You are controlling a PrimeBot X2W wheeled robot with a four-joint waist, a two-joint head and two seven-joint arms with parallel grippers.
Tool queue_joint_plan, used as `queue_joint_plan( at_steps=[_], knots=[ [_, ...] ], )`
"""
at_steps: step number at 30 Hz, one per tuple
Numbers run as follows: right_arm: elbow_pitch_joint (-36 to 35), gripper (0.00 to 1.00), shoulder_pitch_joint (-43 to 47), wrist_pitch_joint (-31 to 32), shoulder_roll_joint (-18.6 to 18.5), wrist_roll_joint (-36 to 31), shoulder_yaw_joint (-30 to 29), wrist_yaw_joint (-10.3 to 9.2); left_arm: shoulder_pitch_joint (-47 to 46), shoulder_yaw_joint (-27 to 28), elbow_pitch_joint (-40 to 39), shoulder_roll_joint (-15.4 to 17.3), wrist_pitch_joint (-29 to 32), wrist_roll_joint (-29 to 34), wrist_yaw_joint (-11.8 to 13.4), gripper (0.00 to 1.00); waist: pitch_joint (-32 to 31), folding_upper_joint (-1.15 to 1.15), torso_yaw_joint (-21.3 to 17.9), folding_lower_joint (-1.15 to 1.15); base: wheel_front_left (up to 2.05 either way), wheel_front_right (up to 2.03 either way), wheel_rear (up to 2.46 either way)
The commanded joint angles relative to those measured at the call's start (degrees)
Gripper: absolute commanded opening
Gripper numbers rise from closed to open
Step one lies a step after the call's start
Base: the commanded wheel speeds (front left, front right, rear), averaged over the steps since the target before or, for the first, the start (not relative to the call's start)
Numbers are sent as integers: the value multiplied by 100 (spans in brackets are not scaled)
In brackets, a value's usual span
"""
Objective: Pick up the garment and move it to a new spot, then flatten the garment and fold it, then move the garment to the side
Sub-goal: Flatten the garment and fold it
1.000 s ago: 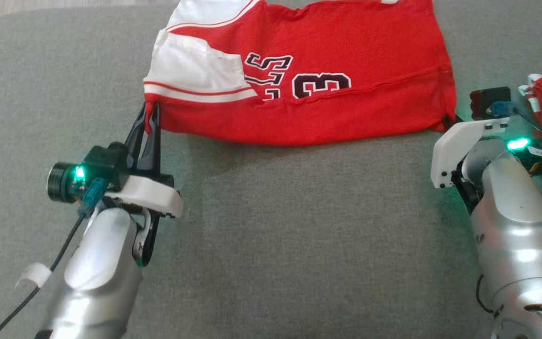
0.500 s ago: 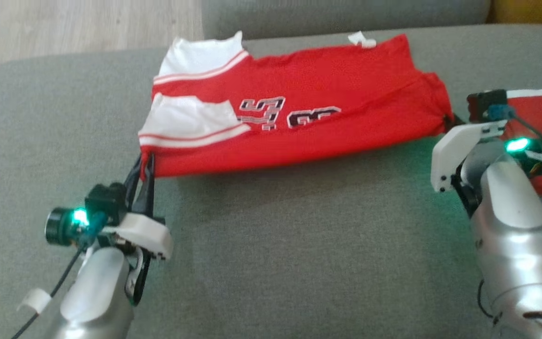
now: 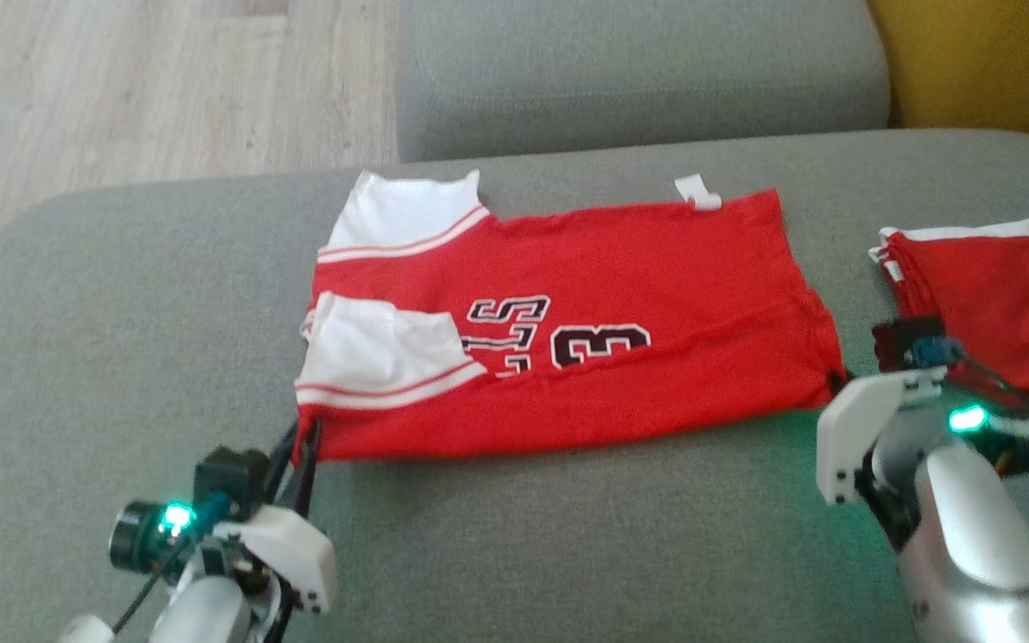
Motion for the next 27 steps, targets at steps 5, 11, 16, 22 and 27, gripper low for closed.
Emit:
queue_joint_plan(
  at_steps=[5, 11, 16, 22, 27],
  knots=[
    [-1197, 0, 636, 473, -96, 379, 229, -4, 217, 72, -604, 267, 397, -93, -9, 0, -183, 0, -20, 1, 0, 0, 0],
    [-2298, 0, 1471, 887, 12, 615, 101, -4, 562, 19, -1128, 376, 807, -171, 62, 0, -195, 0, -38, 1, 0, 0, 0],
    [-2812, 0, 1846, 953, 118, 700, -9, -4, 718, -37, -1356, 415, 1012, -213, 97, 0, -148, 0, -65, 1, 0, 0, 0],
    [-3034, 0, 2007, 701, 181, 789, -199, -4, 767, -75, -1456, 444, 1123, -244, 126, 0, -75, 0, -89, 1, 0, 0, 0],
    [-2986, 100, 2021, 272, 188, 978, -326, -4, 770, -64, -1494, 464, 1084, -246, 190, 0, -31, 0, -106, 1, 0, 0, 0]
  ],
)
